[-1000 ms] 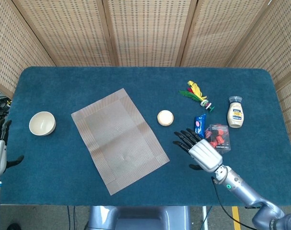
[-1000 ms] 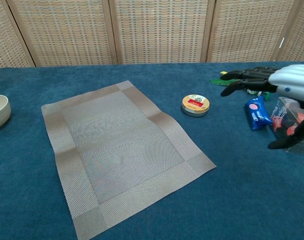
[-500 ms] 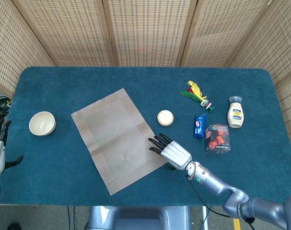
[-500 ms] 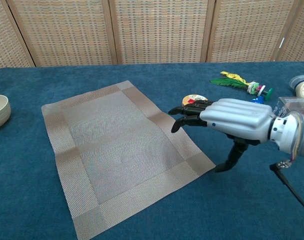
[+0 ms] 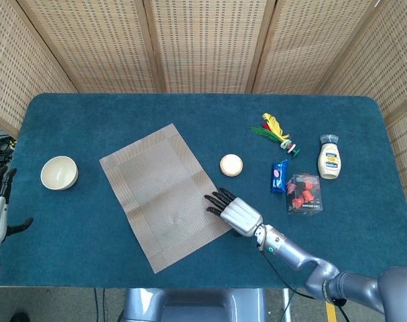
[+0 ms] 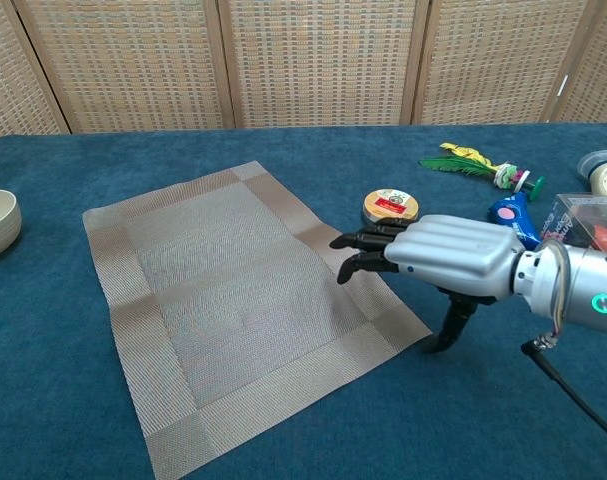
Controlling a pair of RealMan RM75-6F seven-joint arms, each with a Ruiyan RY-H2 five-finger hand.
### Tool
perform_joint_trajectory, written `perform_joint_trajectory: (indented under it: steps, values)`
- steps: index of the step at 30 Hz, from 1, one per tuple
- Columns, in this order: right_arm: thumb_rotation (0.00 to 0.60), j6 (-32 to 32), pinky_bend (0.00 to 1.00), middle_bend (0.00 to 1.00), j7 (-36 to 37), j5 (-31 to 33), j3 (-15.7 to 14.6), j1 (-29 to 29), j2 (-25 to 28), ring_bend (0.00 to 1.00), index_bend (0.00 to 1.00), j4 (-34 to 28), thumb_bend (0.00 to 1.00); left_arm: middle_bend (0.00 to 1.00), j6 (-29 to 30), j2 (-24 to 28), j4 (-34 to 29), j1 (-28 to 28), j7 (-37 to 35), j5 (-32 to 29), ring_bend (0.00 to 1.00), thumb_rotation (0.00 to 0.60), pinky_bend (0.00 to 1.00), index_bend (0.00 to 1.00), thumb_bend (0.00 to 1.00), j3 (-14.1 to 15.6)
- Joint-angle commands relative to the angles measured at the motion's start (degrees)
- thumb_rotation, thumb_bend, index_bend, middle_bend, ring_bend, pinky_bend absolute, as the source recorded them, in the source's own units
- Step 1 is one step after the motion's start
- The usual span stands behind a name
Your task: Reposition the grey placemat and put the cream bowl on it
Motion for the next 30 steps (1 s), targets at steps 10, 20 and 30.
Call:
perform_joint_trajectory:
  steps: [10,20,30]
  values:
    - [0.6,1.4,0.0,0.0,2.4,1.1,-0.6,1.6,-4.0,0.0,0.23,5.7,0.0,0.0,-0.8,0.2,0.0,0.3,-0.5,0.1,0.0,0.6,0.0,0.0,0.0,-0.4]
    - [0.6,1.7,0.0,0.0,3.2,2.0,0.1,3.5,-5.3,0.0,0.22,6.9,0.21,0.0,-1.5,0.1,0.1,0.3,-0.3,0.2,0.0,0.6,0.0,0.0,0.0,-0.5]
    - [0.6,1.7,0.0,0.0,4.4,1.5,-1.6,4.4,-4.5,0.0,0.21,7.1,0.46,0.0,-1.9,0.1,0.1,0.4,-0.3,0.3,0.0,0.6,0.0,0.0,0.0,-0.7]
